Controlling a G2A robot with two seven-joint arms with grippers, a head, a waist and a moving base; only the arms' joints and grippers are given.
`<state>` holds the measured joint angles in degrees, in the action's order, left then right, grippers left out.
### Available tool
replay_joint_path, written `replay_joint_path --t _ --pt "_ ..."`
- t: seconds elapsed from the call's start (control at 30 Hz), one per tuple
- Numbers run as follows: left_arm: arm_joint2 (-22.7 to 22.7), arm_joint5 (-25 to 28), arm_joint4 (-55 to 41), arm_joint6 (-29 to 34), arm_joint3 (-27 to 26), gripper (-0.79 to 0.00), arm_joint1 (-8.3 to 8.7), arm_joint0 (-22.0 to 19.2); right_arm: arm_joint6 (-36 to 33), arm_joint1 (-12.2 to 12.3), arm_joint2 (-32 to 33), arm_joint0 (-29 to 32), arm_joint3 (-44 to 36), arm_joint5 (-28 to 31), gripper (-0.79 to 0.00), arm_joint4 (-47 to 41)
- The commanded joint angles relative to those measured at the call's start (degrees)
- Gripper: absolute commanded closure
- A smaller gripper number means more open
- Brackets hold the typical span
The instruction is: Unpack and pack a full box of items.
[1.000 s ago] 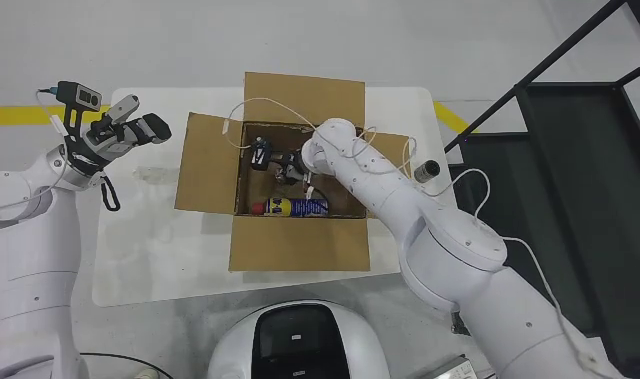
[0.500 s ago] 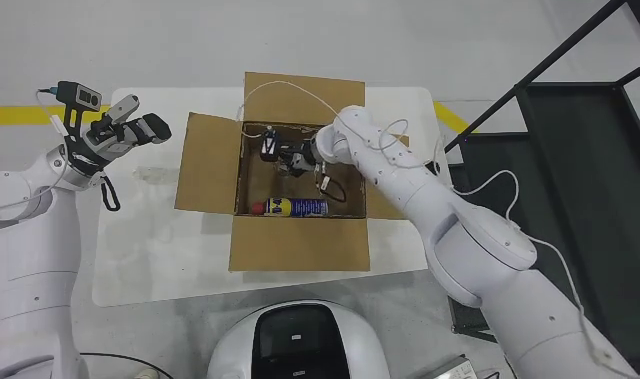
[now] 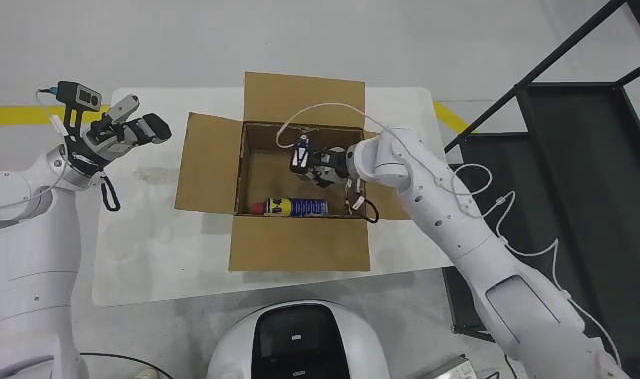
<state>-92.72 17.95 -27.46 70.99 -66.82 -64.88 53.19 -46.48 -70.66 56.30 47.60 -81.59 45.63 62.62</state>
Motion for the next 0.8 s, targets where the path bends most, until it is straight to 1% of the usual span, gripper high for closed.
replay_joint_path --t 0.0,0.1,0.7,0.77 --pt "0.00 0.00 0.00 0.00 0.00 -0.785 0.00 0.00 -2.29 1.00 2.97 3.34 -5.29 -0.11 0.000 -0.89" --pt "0.00 0.00 0.00 0.00 0.00 -0.785 0.00 0.00 -3.13 1.88 5.60 5.81 -8.59 -0.65 0.000 -1.57" --pt "0.00 0.00 0.00 0.00 0.00 -0.785 0.00 0.00 -3.13 1.88 5.60 5.81 -8.59 -0.65 0.000 -1.57" --pt "0.00 0.00 0.00 0.00 0.00 -0.785 0.00 0.00 -2.09 2.00 5.92 6.20 -9.71 -1.02 0.000 -1.29"
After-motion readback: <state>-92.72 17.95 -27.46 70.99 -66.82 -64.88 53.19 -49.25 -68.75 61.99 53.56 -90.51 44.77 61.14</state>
